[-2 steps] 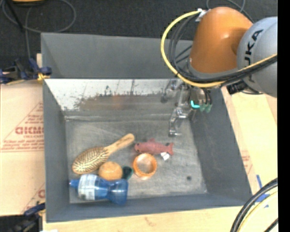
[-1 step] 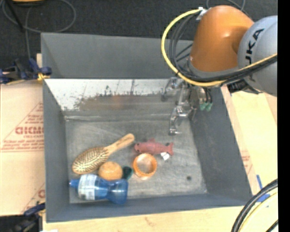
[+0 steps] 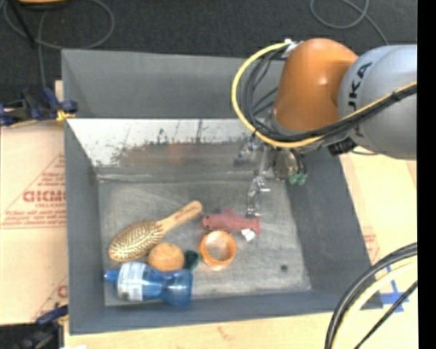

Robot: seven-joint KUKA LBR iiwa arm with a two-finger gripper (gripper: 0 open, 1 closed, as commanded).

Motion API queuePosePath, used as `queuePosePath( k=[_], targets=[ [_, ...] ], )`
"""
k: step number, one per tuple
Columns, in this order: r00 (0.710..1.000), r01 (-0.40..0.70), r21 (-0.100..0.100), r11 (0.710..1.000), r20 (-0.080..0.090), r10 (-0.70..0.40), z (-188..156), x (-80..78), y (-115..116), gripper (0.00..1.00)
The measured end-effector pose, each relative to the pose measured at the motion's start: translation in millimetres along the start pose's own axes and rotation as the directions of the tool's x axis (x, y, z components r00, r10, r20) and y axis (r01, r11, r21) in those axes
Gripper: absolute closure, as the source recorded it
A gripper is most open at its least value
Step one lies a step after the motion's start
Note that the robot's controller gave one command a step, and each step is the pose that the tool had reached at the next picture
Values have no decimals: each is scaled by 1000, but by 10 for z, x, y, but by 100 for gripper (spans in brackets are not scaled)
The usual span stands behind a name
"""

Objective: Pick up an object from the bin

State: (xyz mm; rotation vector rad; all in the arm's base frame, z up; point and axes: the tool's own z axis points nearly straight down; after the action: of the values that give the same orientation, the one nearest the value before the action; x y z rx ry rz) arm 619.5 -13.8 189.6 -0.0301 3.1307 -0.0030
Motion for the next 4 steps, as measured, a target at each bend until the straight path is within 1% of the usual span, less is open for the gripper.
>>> queuePosePath(
  k=[1,2,3,4],
  targets=[
    [984,179,-2,984,-4,-179,668,105,284,0],
    [979,202,-2,979,9,-202,1129,262,345,100],
    [979,202,-2,979,9,-202,1129,262,345,100],
    [966,259,-6,966,-12,-259,828,351,219,100]
  ],
)
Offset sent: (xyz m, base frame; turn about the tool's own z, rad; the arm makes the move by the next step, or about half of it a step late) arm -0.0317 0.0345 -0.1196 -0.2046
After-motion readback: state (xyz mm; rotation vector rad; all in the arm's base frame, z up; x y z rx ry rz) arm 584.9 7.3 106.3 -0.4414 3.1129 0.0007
